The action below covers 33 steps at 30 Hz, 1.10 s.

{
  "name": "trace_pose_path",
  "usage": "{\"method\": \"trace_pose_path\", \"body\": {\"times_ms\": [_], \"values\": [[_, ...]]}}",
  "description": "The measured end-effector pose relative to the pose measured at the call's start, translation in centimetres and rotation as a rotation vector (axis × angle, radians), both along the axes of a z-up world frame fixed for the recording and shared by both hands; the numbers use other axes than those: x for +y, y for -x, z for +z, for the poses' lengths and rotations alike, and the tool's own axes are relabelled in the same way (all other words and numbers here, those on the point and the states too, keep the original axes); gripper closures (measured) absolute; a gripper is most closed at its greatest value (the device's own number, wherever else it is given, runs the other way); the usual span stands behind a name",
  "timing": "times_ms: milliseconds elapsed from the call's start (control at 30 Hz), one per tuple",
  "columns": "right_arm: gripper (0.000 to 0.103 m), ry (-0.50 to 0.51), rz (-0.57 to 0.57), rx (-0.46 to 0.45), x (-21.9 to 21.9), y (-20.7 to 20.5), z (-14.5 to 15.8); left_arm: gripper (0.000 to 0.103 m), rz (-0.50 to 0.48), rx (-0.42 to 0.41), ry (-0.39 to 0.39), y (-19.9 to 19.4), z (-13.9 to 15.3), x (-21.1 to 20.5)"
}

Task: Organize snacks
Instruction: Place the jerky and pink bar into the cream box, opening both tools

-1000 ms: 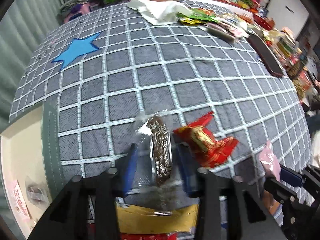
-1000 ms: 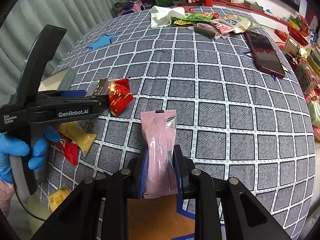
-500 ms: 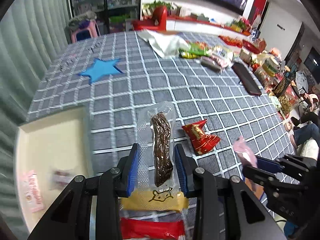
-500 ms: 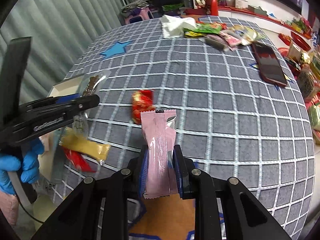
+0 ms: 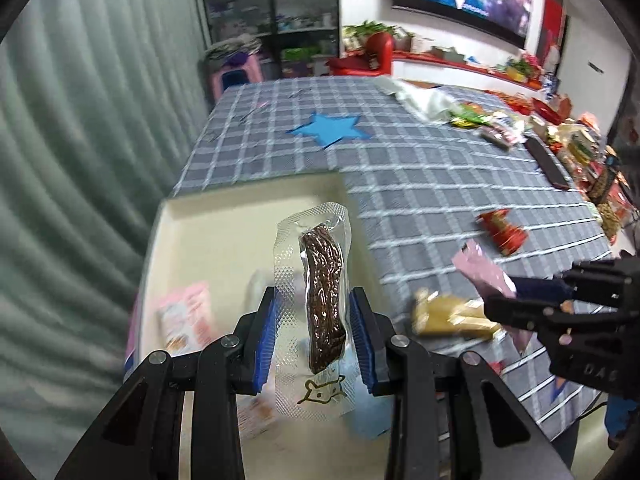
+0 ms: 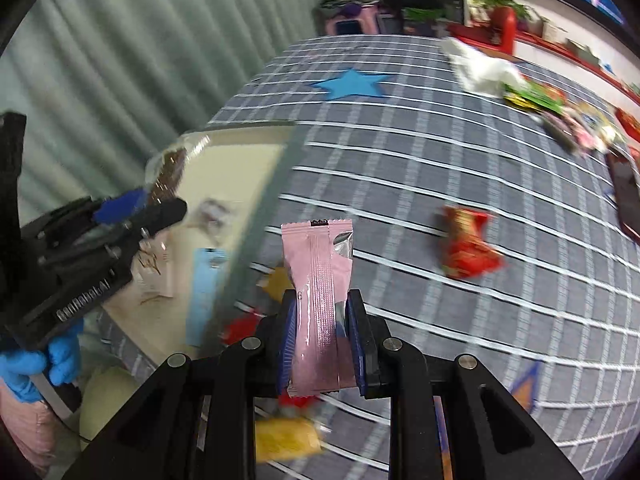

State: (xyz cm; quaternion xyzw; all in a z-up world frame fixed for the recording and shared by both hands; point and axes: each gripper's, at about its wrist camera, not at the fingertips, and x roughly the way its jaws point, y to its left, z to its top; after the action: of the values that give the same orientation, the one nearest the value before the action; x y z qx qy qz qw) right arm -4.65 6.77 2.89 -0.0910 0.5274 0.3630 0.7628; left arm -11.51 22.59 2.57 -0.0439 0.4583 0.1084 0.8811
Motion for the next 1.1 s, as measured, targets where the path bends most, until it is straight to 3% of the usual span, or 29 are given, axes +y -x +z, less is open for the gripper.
{"method": "trace_pose_path", "body": {"times_ms": [300,433,467,500,533,567,600,800,967,1100], "values": [[0.077,-0.021,0.111,0.036,7.8,2.2,-0.6,0.063,0.094,0.041,0.028,3.5,-2.6,4.1],[0.077,0.001,0.133,0.037,9.9,2.5,-1.2,0.054,0.114,0.053,-0.014,4.2,-3.2,4.3],[0.076,0.016,0.138,0.038,10.1,2.5,-1.3,0.044,0.116,0.053,-0.027,4.3,-3.4,4.3],[0.072,0.033,0.143,0.031,10.1,2.6,-1.4,0.032,0.116,0.050,-0.033,4.5,-3.5,4.3],[0.064,0.041,0.144,0.021,9.9,2.7,-1.4,0.029,0.117,0.042,-0.030,4.7,-3.5,4.3],[0.033,0.045,0.144,0.009,9.6,2.8,-1.2,0.027,0.116,0.037,-0.025,4.7,-3.6,4.3],[0.009,0.045,0.147,-0.019,8.7,2.9,-0.9,0.026,0.113,0.035,-0.020,4.8,-3.7,4.2],[0.008,0.134,0.269,-0.190,4.2,5.4,-0.4,0.025,0.107,0.044,-0.017,4.6,-4.3,4.0],[0.008,0.172,0.523,-0.229,0.2,10.4,-2.3,0.025,0.112,0.053,-0.009,4.7,-4.7,3.9],[0.008,0.274,0.532,-0.310,0.8,11.0,-4.7,0.025,0.126,0.060,-0.008,4.9,-4.8,3.8]]}}
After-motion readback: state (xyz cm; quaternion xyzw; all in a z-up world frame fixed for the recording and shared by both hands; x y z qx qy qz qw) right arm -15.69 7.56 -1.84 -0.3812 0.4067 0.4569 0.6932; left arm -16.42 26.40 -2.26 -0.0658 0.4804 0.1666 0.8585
